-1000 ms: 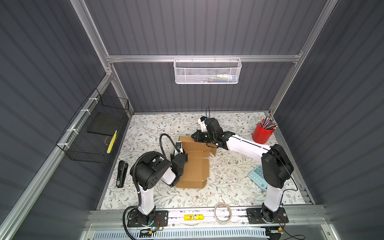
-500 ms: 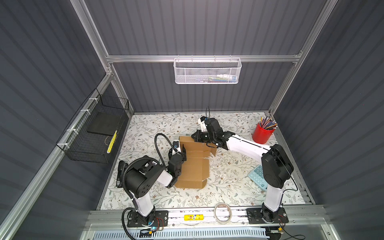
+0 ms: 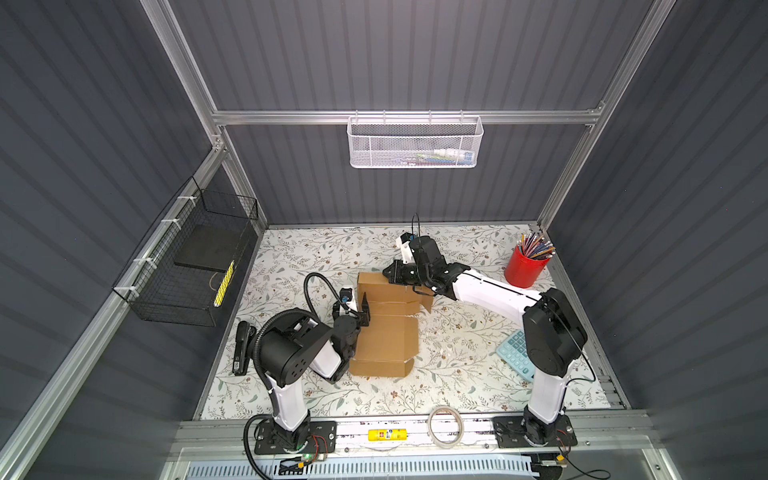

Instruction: Fold the paper box

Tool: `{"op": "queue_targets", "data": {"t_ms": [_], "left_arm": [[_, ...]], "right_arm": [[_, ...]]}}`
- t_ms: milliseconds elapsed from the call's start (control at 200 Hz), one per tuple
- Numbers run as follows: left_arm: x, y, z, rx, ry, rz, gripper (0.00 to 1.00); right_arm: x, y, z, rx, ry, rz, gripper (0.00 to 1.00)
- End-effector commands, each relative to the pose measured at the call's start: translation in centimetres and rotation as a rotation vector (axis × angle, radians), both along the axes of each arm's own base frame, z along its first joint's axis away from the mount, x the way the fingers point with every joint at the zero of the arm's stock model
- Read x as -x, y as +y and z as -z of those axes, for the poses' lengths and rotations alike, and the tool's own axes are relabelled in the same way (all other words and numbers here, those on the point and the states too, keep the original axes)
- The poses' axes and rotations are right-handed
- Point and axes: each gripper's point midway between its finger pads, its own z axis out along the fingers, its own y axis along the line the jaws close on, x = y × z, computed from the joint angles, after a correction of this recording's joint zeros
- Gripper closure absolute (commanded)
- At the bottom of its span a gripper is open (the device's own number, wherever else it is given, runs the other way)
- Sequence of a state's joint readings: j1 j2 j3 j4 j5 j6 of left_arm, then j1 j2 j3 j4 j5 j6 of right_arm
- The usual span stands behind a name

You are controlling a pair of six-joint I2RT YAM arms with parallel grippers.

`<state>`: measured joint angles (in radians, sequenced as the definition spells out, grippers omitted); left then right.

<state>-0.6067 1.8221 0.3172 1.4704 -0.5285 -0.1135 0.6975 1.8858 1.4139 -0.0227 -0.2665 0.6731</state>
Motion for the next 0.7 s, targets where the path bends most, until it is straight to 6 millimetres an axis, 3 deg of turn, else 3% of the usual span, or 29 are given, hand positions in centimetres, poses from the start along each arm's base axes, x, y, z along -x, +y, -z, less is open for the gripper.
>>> {"op": "queue_targets", "data": {"t_ms": [0, 695], "left_arm": [[-0.9, -0.6, -1.8, -0.012, -0.071, 0.011, 0.38], [-2.9, -0.4, -3.9, -0.128, -0.096, -0.069, 0.65]], "right_arm": [[0.9, -0.2, 2.2, 0.039, 0.057, -0.016, 0.96], [0.7, 0.2, 2.0, 0.021, 0.055, -0.026, 0.96]]}}
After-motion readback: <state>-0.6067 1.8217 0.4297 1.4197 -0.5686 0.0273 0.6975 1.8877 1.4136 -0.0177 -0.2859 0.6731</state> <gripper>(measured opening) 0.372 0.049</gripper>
